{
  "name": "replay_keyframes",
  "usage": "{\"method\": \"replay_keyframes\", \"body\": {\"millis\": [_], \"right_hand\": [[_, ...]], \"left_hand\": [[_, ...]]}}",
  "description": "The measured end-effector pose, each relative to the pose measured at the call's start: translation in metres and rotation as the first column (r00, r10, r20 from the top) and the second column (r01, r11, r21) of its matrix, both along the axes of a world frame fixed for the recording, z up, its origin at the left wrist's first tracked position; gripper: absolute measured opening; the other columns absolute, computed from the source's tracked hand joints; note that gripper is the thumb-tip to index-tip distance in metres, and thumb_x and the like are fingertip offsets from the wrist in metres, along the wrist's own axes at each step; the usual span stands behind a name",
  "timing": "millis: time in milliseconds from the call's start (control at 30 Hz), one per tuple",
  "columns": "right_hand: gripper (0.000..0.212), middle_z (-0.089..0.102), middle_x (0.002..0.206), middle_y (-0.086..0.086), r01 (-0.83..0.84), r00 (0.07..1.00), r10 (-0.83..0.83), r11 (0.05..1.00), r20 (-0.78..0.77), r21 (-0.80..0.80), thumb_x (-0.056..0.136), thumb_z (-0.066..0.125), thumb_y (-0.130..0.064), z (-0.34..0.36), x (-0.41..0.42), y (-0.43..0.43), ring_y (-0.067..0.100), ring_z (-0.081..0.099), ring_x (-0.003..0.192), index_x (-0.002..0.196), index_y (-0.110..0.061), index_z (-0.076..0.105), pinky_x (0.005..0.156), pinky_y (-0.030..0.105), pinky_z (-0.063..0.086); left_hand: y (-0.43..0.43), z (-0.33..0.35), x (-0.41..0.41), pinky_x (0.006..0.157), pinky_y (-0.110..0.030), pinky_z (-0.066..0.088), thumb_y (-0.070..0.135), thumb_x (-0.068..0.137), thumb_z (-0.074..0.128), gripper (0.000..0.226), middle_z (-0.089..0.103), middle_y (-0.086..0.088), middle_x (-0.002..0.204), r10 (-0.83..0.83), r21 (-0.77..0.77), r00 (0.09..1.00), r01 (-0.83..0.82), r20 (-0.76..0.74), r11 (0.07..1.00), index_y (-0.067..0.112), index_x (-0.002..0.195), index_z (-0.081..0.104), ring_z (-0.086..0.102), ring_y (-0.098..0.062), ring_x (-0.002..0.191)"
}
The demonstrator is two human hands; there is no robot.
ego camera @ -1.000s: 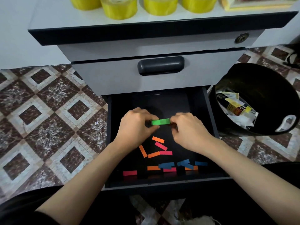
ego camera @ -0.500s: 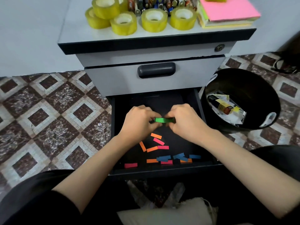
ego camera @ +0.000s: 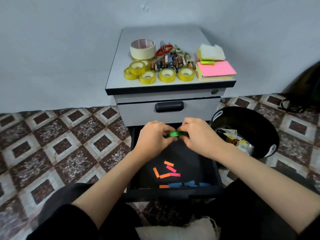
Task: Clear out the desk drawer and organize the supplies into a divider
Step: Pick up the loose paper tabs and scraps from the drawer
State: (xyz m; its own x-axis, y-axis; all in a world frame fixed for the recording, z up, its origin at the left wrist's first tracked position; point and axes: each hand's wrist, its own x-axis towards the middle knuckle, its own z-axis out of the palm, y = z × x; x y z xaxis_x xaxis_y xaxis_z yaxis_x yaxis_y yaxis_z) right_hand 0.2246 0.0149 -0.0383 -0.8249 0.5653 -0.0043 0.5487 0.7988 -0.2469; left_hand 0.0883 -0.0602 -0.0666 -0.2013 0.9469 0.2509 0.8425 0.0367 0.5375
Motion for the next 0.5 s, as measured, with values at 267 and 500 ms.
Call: {"method": "replay_keyframes", "body": {"millis": [267,500], "right_hand": [[0.024,0.068,0.103,0.006,0.087,0.992,-0.084,0.996,-0.09,0.021,0.083,0.063,-0.015,0.048,0.024,0.013,0.026,0.059,0.098,0.107,-0.015,0.066,0.081,0.033,0.046],[0.025,0.067,0.107,0.002,0.2,0.977,-0.195,0.978,-0.09,0.054,0.083,0.065,-0.018,0.075,0.03,0.046,0.022,0.057,0.105,0.108,-0.022,0.067,0.084,0.034,0.048]], "left_hand": [[0.025,0.05,0.015,0.081,-0.033,0.047,0.031,0.077,0.074,0.027,0.07,0.0,0.093,-0.002,-0.105,1.0,-0.001,-0.028,0.995,0.022,0.103,0.073,0.06,-0.015,0.087],[0.064,0.081,0.019,0.071,-0.026,0.048,0.032,0.073,0.077,0.028,0.071,0.0,0.087,-0.039,-0.065,0.999,0.038,-0.013,0.997,0.017,0.096,0.074,0.058,-0.008,0.073]]}}
